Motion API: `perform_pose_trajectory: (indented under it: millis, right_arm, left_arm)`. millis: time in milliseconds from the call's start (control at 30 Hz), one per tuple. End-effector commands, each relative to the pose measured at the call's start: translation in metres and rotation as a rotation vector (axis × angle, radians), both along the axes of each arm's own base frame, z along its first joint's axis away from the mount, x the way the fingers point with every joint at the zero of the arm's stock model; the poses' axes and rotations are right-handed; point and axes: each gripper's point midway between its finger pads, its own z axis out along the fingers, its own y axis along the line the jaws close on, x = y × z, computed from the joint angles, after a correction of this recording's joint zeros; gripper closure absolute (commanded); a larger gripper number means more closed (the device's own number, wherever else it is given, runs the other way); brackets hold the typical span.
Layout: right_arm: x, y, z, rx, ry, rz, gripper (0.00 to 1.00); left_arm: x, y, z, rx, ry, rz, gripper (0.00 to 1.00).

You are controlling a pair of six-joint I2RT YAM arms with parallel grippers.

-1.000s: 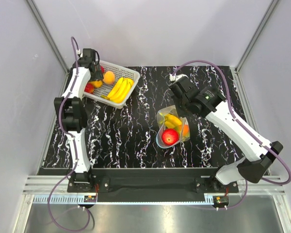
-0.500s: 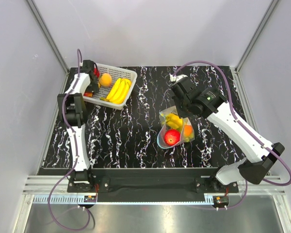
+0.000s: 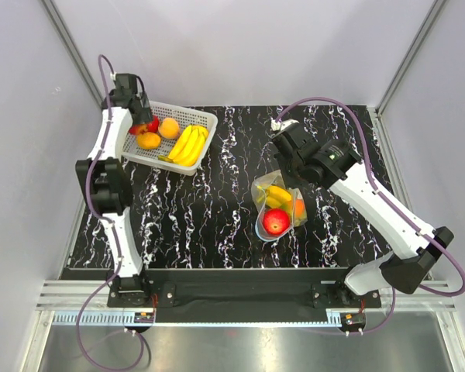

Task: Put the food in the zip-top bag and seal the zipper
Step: Pick up the fake fruit from the bin.

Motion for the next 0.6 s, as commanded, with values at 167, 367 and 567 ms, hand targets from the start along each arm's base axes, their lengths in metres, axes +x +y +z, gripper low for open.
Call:
perform_pose_trajectory:
  millis: [167,367,567]
  right_arm:
    - [0.005,0.003,0.010,0.027,-0.030,-0.004,1.00]
    - [0.009,0.009,0.003,0.027,-0.014,-0.001,1.00]
    - [0.014,0.019,-0.002,0.036,0.008,0.008,1.00]
  left_arm:
    - [-0.025,-0.043,0.115,-0.230,-0.335,-0.056,0.43]
    - [-0.098,-0.116,0.178,-0.514,-0.538,-0.251,0.41]
    - [-0.201,-0.208,0.251,-0.632,-0.788,-0.498,0.38]
